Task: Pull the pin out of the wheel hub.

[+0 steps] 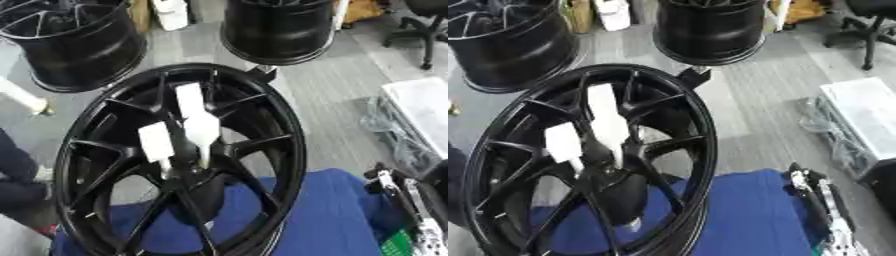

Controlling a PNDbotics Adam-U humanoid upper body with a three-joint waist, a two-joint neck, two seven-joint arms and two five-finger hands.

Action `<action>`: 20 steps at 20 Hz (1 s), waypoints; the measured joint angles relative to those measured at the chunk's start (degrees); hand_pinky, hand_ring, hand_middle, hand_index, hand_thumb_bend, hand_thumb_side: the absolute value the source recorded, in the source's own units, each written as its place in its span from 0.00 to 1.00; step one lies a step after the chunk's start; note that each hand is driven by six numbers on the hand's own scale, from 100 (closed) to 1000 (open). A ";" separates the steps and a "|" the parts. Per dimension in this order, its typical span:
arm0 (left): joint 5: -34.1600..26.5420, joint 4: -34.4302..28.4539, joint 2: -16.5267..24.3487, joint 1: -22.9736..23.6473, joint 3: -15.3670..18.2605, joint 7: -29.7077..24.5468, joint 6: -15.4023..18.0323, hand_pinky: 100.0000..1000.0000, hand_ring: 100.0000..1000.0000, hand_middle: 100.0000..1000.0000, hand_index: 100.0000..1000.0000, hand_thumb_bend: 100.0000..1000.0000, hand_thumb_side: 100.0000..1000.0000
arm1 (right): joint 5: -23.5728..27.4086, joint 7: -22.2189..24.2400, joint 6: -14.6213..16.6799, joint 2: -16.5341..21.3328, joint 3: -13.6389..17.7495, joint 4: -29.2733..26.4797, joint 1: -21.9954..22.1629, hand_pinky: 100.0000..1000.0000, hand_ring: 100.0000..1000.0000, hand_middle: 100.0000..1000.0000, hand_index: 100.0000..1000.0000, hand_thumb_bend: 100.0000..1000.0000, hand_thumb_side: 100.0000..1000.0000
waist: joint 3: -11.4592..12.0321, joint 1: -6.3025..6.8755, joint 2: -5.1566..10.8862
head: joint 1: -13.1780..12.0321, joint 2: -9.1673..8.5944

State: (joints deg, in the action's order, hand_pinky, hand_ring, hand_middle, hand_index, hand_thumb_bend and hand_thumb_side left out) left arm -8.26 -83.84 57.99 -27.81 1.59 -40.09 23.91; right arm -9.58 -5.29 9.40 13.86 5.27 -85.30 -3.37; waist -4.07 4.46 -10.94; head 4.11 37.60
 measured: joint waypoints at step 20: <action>16.02 18.38 -14.19 5.67 3.85 16.07 2.86 0.80 0.81 0.76 0.76 0.23 0.74 | 0.01 -0.07 -0.04 -0.49 0.02 0.01 -0.20 0.52 0.49 0.53 0.54 0.00 0.86 | -0.15 -0.83 -0.05 | -0.04 0.01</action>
State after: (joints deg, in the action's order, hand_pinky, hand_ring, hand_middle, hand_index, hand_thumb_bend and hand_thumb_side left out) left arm 7.77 -65.46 43.80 -22.15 5.44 -24.02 26.77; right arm -9.57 -5.36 9.36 13.36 5.29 -85.29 -3.57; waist -4.22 3.63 -10.99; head 4.07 37.61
